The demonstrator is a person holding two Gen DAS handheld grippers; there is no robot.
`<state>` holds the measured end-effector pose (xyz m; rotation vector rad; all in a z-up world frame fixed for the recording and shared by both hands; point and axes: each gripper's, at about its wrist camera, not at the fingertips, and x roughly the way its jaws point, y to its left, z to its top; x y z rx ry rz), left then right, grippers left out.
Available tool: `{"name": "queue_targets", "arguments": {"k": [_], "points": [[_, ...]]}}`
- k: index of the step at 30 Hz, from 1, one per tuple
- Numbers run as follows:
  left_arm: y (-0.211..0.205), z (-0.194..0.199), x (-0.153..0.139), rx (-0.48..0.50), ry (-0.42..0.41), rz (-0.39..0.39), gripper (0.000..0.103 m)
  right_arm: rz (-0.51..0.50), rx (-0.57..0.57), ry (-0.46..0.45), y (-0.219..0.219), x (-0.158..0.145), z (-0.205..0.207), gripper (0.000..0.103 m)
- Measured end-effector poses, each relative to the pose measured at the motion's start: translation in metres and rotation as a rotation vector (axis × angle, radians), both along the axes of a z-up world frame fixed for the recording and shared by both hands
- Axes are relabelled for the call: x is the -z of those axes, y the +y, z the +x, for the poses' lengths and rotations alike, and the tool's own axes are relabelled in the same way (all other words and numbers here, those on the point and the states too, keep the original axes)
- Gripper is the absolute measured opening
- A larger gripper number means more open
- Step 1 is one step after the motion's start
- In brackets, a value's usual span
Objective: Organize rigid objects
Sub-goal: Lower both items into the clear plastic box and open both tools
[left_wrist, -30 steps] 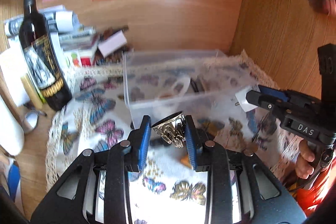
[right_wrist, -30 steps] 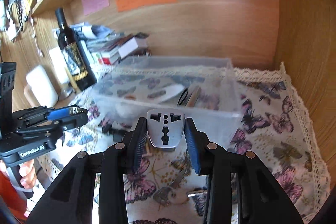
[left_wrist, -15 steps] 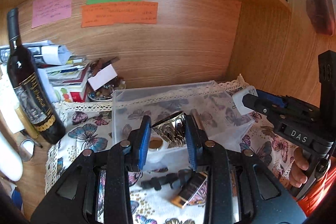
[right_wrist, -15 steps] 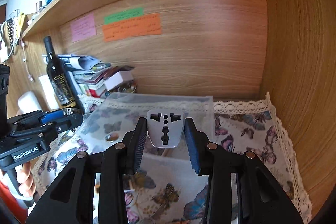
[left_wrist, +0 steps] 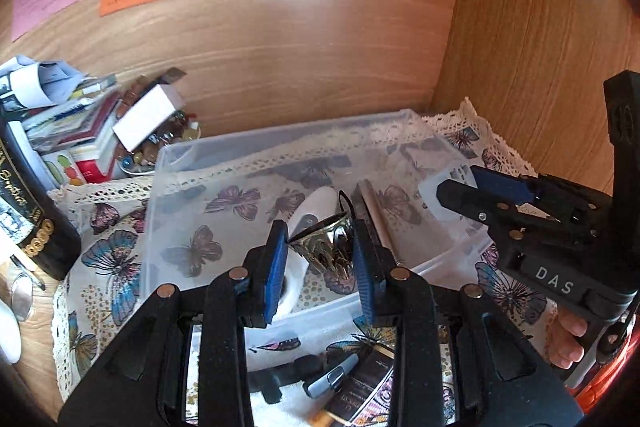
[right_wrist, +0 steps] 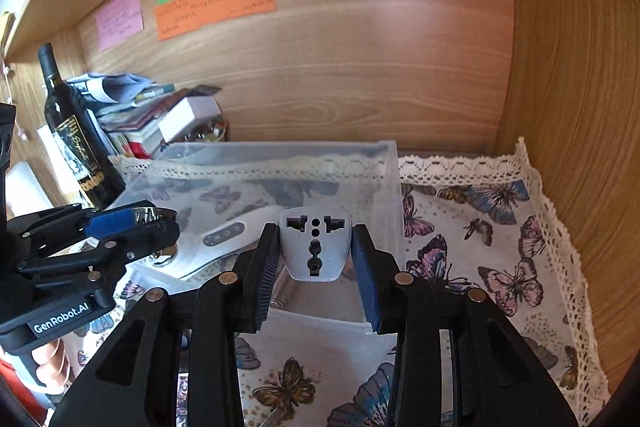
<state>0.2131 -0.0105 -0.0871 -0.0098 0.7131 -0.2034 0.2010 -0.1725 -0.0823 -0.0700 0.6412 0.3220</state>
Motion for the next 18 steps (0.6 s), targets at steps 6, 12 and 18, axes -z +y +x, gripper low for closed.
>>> {"name": "queue_targets", "arguments": {"k": [6,12,18], "points": [[-0.006,0.011,0.01,0.007,0.038,0.003,0.032,-0.021,-0.02,0.027,0.004,0.007,0.004,0.034],[-0.008,0.009,0.009,0.006,0.035,0.009,0.035,-0.038,-0.016,0.023,0.008,0.007,0.003,0.034],[-0.005,-0.007,-0.005,-0.01,-0.008,0.01,0.057,-0.038,-0.018,0.0,0.008,-0.002,-0.006,0.047]]}}
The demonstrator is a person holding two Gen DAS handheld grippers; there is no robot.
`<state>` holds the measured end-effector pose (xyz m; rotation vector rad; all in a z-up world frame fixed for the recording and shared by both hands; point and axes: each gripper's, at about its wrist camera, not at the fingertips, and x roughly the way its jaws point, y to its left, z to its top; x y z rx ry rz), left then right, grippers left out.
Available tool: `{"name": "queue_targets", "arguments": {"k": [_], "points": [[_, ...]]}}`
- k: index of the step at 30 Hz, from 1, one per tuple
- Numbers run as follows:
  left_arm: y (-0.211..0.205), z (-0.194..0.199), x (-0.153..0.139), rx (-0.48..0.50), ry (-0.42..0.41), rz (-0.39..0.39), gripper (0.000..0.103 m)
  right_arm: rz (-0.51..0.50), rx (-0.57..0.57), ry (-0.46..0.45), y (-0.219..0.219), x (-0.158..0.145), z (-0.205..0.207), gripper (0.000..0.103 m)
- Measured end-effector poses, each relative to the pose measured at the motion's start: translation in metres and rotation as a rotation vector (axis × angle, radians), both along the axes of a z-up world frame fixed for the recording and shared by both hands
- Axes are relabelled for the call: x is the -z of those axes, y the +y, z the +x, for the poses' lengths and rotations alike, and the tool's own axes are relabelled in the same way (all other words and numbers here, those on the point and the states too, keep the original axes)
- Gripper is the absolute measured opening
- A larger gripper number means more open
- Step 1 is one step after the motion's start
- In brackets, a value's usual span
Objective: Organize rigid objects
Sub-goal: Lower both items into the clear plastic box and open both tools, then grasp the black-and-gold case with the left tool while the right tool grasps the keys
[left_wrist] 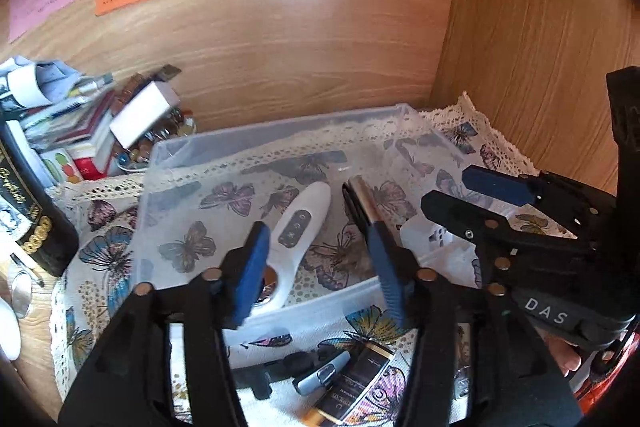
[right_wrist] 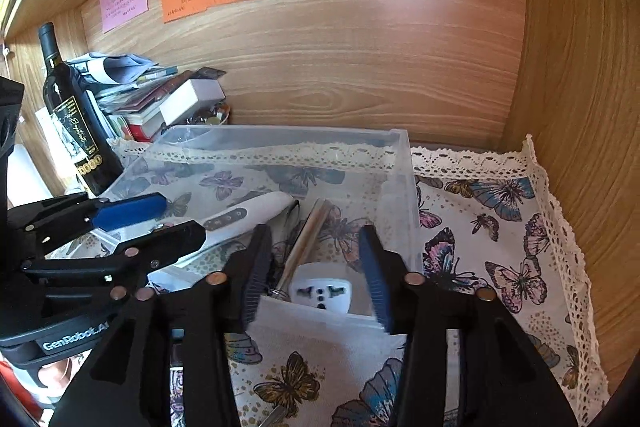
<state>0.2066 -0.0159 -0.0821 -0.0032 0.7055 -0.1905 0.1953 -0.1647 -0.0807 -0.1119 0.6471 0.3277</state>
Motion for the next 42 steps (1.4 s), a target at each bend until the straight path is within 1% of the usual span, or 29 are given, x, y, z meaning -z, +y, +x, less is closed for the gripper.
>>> {"name": "queue_targets", "arguments": {"k": [2,3,5,6,7,8,10,13,17,22,27,32,35,39,42], "points": [[0.002,-0.007,-0.007,-0.008,-0.022,-0.001,0.066,0.005,-0.002,-0.018,-0.001,-0.006,-0.006,0.053],[0.003,-0.013,-0.011,-0.013,-0.036,0.001,0.068,0.009,-0.004,-0.027,-0.002,-0.01,-0.01,0.054],[0.007,-0.023,-0.019,-0.029,-0.064,0.006,0.08,0.014,-0.007,-0.05,-0.003,-0.016,-0.017,0.061],[0.009,-0.027,-0.022,-0.037,-0.077,0.008,0.084,0.014,-0.011,-0.06,-0.004,-0.02,-0.021,0.063],[0.011,-0.032,-0.025,-0.044,-0.089,0.01,0.09,0.012,-0.012,-0.074,-0.004,-0.023,-0.026,0.065],[0.014,-0.039,-0.028,-0.055,-0.104,0.015,0.093,0.009,-0.012,-0.084,-0.005,-0.025,-0.03,0.068],[0.017,-0.047,-0.03,-0.061,-0.119,0.025,0.094,0.007,-0.013,-0.097,-0.005,-0.029,-0.038,0.071],[0.02,-0.059,-0.028,-0.062,-0.114,0.04,0.095,0.004,-0.014,-0.088,-0.007,-0.027,-0.046,0.072],[0.024,-0.067,-0.016,-0.048,-0.068,0.046,0.095,-0.014,0.0,-0.067,-0.011,-0.018,-0.056,0.072],[0.024,-0.073,0.006,-0.029,0.0,0.05,0.095,-0.018,0.008,0.006,-0.015,0.004,-0.066,0.072],[0.018,-0.075,0.03,0.01,0.077,0.054,0.094,-0.052,0.001,0.095,-0.015,0.035,-0.076,0.072],[0.009,-0.072,0.047,0.058,0.149,0.053,0.078,-0.056,-0.016,0.175,-0.016,0.057,-0.079,0.076],[0.004,-0.068,0.053,0.071,0.17,0.055,0.076,-0.029,-0.022,0.208,-0.019,0.065,-0.078,0.077],[-0.003,-0.066,0.057,0.068,0.178,0.078,0.076,-0.042,-0.034,0.193,-0.019,0.066,-0.081,0.077],[-0.004,-0.067,0.058,0.074,0.186,0.066,0.076,-0.044,-0.045,0.181,-0.019,0.067,-0.082,0.075]]}}
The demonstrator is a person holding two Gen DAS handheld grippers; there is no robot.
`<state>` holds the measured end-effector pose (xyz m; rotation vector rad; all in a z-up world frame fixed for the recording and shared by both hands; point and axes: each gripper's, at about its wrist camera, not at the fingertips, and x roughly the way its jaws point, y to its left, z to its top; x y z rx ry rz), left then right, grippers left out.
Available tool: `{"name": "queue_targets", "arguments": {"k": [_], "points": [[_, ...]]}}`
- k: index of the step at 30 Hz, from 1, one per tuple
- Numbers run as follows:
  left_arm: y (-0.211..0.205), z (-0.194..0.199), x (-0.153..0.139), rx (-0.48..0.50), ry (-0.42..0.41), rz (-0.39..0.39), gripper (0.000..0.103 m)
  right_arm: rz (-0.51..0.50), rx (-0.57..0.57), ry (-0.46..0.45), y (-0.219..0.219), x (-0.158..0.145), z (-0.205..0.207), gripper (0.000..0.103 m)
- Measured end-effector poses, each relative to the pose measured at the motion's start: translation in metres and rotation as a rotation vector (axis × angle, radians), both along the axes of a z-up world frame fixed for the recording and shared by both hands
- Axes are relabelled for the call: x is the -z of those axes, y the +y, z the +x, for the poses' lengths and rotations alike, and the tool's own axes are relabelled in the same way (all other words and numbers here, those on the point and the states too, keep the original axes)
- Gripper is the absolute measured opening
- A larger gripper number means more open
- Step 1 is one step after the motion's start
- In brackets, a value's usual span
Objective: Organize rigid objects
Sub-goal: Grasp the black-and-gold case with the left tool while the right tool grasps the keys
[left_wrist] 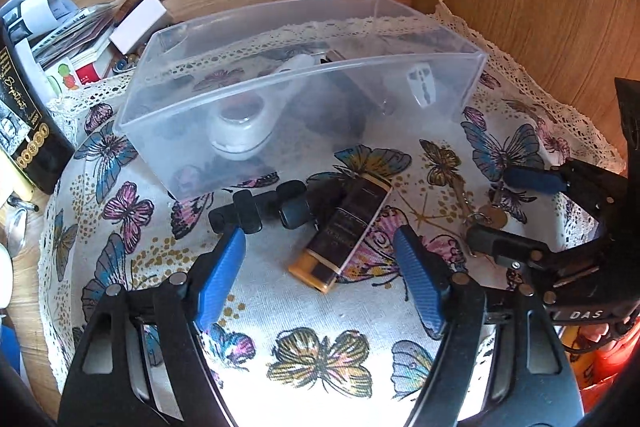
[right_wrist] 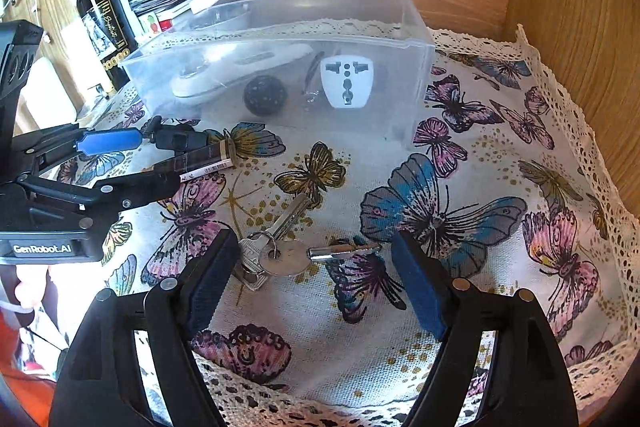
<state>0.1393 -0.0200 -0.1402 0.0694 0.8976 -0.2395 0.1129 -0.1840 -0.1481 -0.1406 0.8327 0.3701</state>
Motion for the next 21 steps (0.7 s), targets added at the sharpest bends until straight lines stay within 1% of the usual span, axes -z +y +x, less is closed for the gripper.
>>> {"name": "queue_targets", "arguments": {"k": [2,4,6,8,10,12,13,14,18,21], "points": [[0.002,-0.002,0.0,0.001,0.01,-0.007,0.069,-0.008,-0.001,-0.008,-0.002,0.0,-0.001,0.065],[0.003,-0.005,0.002,0.006,0.024,-0.013,0.064,0.004,0.004,-0.008,-0.006,-0.001,-0.001,0.059],[0.002,-0.008,0.004,0.018,0.037,-0.015,0.06,0.024,0.003,-0.003,-0.008,-0.001,0.0,0.059],[-0.001,-0.009,0.007,0.027,0.046,-0.007,0.055,0.015,0.005,-0.016,-0.006,0.0,-0.002,0.059],[-0.005,-0.01,0.008,0.033,0.047,0.001,0.053,0.011,0.008,-0.022,-0.004,-0.001,-0.003,0.059],[-0.008,-0.008,0.006,0.055,0.056,-0.015,0.048,0.02,0.009,-0.022,-0.006,-0.001,-0.003,0.059],[-0.011,-0.007,0.005,0.069,0.064,-0.027,0.042,0.021,0.013,-0.023,-0.007,-0.001,-0.003,0.059],[-0.013,-0.006,0.004,0.088,0.07,-0.038,0.041,0.02,0.016,-0.026,-0.008,-0.002,-0.003,0.059],[-0.028,-0.001,0.003,0.123,0.055,-0.012,0.041,0.025,0.032,-0.03,-0.015,-0.003,-0.003,0.059],[-0.036,0.007,0.007,0.131,0.044,0.01,0.04,0.031,0.042,-0.034,-0.019,-0.004,-0.002,0.058]]}}
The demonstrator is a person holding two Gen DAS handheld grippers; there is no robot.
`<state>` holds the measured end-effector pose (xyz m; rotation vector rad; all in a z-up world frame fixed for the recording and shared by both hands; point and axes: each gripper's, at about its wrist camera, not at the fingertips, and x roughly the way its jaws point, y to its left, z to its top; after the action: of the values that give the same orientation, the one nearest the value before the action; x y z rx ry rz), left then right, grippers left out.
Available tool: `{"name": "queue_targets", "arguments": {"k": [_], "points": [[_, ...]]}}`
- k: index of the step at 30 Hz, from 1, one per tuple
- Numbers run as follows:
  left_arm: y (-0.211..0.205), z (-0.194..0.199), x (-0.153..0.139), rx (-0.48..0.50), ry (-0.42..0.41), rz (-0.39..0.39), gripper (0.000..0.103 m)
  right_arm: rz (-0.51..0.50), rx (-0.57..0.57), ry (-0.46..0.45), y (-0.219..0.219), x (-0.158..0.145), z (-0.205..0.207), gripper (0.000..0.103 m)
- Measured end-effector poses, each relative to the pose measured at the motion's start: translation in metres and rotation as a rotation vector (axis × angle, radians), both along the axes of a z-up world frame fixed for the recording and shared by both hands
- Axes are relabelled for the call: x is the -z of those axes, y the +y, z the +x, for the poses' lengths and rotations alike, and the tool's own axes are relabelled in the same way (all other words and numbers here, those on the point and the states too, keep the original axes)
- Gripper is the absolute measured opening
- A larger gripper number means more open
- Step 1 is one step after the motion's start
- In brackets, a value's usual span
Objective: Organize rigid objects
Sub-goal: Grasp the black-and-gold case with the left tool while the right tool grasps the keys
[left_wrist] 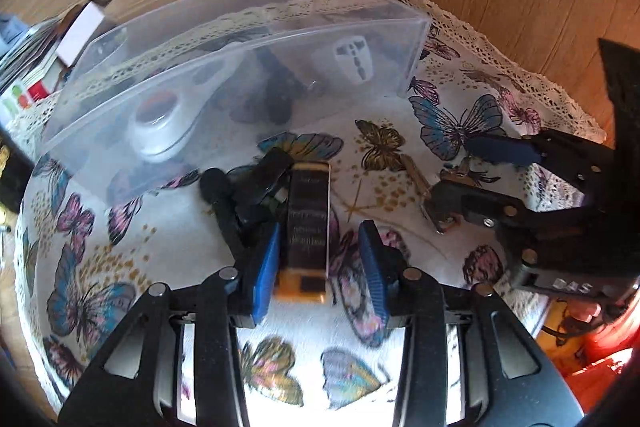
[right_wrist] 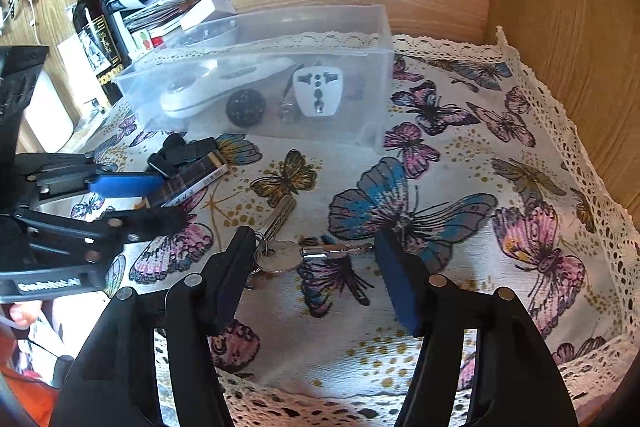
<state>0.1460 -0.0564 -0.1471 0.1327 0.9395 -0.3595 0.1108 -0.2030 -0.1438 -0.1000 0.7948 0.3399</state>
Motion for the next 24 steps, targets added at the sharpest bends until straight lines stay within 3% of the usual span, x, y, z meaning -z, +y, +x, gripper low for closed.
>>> {"name": "queue_targets", "arguments": {"k": [5,12,24], "points": [[-0.008,0.007,0.001,0.002,-0.035,0.029,0.023,0.006,0.012,-0.017,-0.004,-0.005,-0.001,0.058],[0.004,-0.004,-0.008,-0.035,-0.058,-0.012,0.023,0.025,0.026,-0.054,-0.006,-0.019,-0.006,0.058],[0.048,-0.033,-0.059,-0.152,-0.24,-0.088,0.023,0.049,0.026,-0.179,0.007,-0.062,-0.008,0.058]]}}
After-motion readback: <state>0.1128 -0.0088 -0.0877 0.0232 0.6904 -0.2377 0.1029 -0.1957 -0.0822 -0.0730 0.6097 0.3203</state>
